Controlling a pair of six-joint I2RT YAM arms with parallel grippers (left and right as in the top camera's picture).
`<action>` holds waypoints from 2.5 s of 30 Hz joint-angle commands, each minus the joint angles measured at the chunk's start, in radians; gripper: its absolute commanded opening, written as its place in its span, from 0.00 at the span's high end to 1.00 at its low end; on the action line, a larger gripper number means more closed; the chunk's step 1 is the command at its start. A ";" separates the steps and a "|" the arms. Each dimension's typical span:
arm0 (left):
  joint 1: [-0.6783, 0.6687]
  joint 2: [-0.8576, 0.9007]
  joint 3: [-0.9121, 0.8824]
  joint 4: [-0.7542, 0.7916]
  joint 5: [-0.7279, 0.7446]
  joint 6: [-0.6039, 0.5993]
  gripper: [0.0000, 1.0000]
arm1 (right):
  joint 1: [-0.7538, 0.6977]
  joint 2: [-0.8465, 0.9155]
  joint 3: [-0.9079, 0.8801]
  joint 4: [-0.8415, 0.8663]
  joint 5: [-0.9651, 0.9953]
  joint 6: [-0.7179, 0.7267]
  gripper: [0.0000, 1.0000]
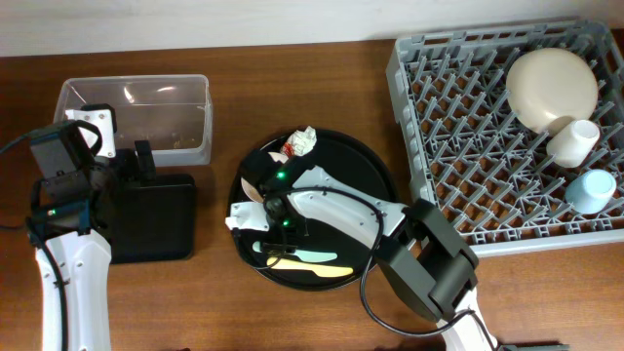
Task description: Sort waste into correct bins and load items into the dishwasher rack
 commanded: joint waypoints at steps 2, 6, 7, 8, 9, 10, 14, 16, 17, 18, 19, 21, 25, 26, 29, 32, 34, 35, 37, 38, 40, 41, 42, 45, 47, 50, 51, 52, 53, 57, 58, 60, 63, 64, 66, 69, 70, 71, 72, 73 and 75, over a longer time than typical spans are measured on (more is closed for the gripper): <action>0.005 0.000 0.021 0.002 -0.006 -0.013 0.01 | 0.057 0.015 -0.004 0.034 0.105 0.004 0.43; 0.005 0.000 0.021 0.002 -0.006 -0.013 0.01 | 0.110 0.052 -0.004 0.045 0.198 0.019 0.45; 0.005 0.000 0.021 0.002 -0.006 -0.013 0.01 | 0.116 0.064 -0.004 0.051 0.225 0.036 0.45; 0.005 0.000 0.021 0.002 -0.006 -0.013 0.00 | 0.118 0.077 -0.004 0.051 0.231 0.038 0.45; 0.005 0.000 0.021 0.002 -0.006 -0.013 0.01 | 0.117 0.087 -0.004 0.051 0.231 0.043 0.45; 0.005 0.000 0.021 0.002 -0.006 -0.013 0.01 | 0.117 0.094 -0.004 0.057 0.231 0.047 0.45; 0.005 0.000 0.021 0.002 -0.006 -0.013 0.01 | 0.110 0.094 -0.003 0.089 0.235 0.049 0.49; 0.005 0.000 0.021 0.002 -0.006 -0.013 0.01 | 0.107 0.094 -0.003 0.084 0.235 0.050 0.64; 0.005 0.000 0.021 0.002 -0.006 -0.013 0.01 | 0.107 0.094 -0.003 0.082 0.239 0.050 0.65; 0.005 0.000 0.021 0.002 -0.006 -0.013 0.01 | 0.107 0.093 -0.003 0.080 0.245 0.049 0.65; 0.005 0.000 0.021 0.002 -0.006 -0.013 0.01 | 0.107 0.093 -0.003 0.080 0.254 0.050 0.66; 0.005 0.000 0.021 0.002 -0.006 -0.013 0.01 | 0.107 0.091 -0.003 0.076 0.280 0.050 0.68; 0.005 0.000 0.021 0.002 -0.006 -0.013 0.01 | 0.107 0.082 0.000 0.065 0.291 0.049 0.70; 0.005 0.000 0.021 0.002 -0.006 -0.013 0.01 | 0.107 0.080 0.005 0.057 0.291 0.049 0.70; 0.005 0.000 0.021 0.002 -0.006 -0.013 0.01 | 0.107 0.075 0.026 0.035 0.292 0.050 0.71; 0.005 0.000 0.021 0.002 -0.006 -0.013 0.01 | 0.107 0.066 0.050 0.007 0.315 0.050 0.71; 0.005 0.000 0.021 0.002 -0.006 -0.013 0.01 | 0.107 0.061 0.064 -0.007 0.344 0.050 0.71; 0.005 0.000 0.021 0.002 -0.006 -0.013 0.01 | 0.107 0.057 0.068 -0.011 0.351 0.050 0.71; 0.005 0.000 0.021 0.002 -0.006 -0.013 0.01 | 0.107 0.051 0.076 -0.016 0.358 0.066 0.71; 0.005 0.000 0.021 0.002 -0.006 -0.013 0.01 | 0.107 0.047 0.080 -0.017 0.372 0.085 0.71; 0.005 0.000 0.021 0.002 -0.006 -0.013 0.01 | 0.107 0.042 0.099 -0.035 0.378 0.092 0.72; 0.005 0.000 0.021 0.002 -0.006 -0.013 0.01 | 0.107 0.039 0.113 -0.048 0.379 0.100 0.71; 0.005 0.000 0.021 0.002 -0.006 -0.013 0.01 | 0.107 0.035 0.129 -0.056 0.390 0.128 0.71; 0.005 0.000 0.021 0.002 -0.006 -0.013 0.01 | 0.095 0.027 0.196 -0.107 0.400 0.191 0.72; 0.005 0.000 0.021 0.002 -0.006 -0.013 0.01 | 0.074 0.025 0.241 -0.142 0.400 0.238 0.72; 0.005 0.000 0.021 0.002 -0.006 -0.013 0.01 | 0.021 0.024 0.330 -0.211 0.400 0.321 0.72; 0.005 0.000 0.021 0.002 -0.006 -0.013 0.01 | 0.004 0.024 0.354 -0.230 0.399 0.341 0.72; 0.005 0.000 0.021 0.002 -0.006 -0.013 0.01 | -0.013 0.024 0.375 -0.245 0.399 0.358 0.72; 0.005 0.000 0.021 0.002 -0.006 -0.013 0.01 | -0.033 0.024 0.397 -0.262 0.399 0.378 0.72; 0.005 0.000 0.021 0.002 -0.006 -0.013 0.01 | -0.133 0.024 0.479 -0.313 0.396 0.451 0.72; 0.005 0.000 0.021 0.002 -0.006 -0.013 0.01 | -0.155 0.024 0.490 -0.319 0.395 0.456 0.72; 0.005 0.000 0.021 0.002 -0.006 -0.013 0.01 | -0.190 0.024 0.500 -0.332 0.394 0.458 0.72; 0.005 0.000 0.021 0.002 -0.006 -0.013 0.01 | -0.226 0.024 0.502 -0.356 0.392 0.458 0.72; 0.005 0.000 0.021 0.002 -0.006 -0.013 0.01 | -0.234 0.024 0.502 -0.364 0.393 0.459 0.72; 0.005 0.000 0.021 0.002 -0.006 -0.013 0.01 | -0.250 0.021 0.503 -0.365 0.397 0.473 0.73; 0.005 0.000 0.021 0.002 -0.006 -0.013 0.01 | -0.275 0.012 0.511 -0.365 0.396 0.481 0.73; 0.005 0.000 0.021 0.002 -0.006 -0.013 0.01 | -0.283 0.007 0.517 -0.367 0.397 0.486 0.73; 0.005 0.000 0.021 0.002 -0.006 -0.013 0.01 | -0.291 0.002 0.522 -0.367 0.397 0.496 0.73; 0.005 0.000 0.021 0.002 -0.006 -0.013 0.01 | -0.301 -0.005 0.533 -0.371 0.396 0.502 0.73; 0.005 0.000 0.021 0.002 -0.006 -0.013 0.01 | -0.313 -0.010 0.555 -0.383 0.396 0.502 0.73; 0.005 0.000 0.021 0.002 -0.006 -0.013 0.01 | -0.331 -0.011 0.602 -0.418 0.396 0.502 0.73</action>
